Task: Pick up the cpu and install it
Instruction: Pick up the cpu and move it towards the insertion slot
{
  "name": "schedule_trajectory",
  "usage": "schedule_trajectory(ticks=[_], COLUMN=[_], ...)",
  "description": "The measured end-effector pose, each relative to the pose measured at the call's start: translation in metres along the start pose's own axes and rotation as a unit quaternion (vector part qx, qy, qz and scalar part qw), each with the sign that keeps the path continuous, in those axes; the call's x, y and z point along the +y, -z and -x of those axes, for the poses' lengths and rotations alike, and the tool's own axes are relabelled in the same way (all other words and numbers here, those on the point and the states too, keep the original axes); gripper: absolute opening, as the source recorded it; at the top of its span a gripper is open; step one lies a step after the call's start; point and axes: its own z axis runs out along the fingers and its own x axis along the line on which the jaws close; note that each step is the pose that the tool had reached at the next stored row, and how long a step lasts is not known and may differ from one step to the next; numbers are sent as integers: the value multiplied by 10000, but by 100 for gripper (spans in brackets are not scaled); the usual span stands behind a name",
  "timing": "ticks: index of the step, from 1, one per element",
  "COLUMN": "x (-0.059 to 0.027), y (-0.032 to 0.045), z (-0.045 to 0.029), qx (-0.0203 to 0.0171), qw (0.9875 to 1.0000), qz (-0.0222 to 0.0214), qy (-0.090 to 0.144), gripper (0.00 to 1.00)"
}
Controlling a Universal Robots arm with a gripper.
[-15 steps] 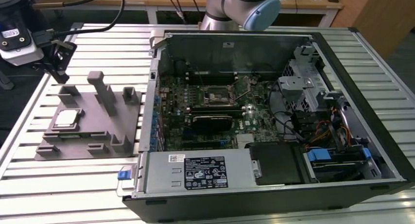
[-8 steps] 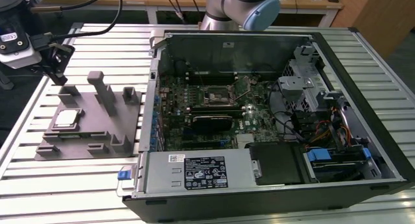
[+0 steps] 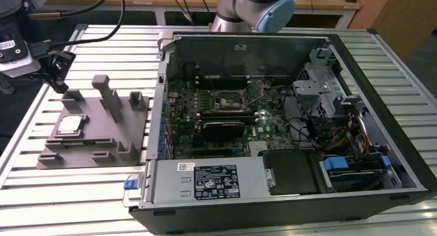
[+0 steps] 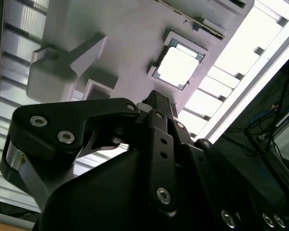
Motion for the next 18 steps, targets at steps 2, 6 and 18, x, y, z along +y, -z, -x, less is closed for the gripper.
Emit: schedule_trajectory(ticks=[2,6,18], x=[-3,-19,-94], y=[-26,-79,-261], z=[-23,-59,-142], qx=[2,9,53], qw=[10000,10000,10000], qz=[-2,-3,-7], qy=[0,0,-2], gripper=[11,11,11])
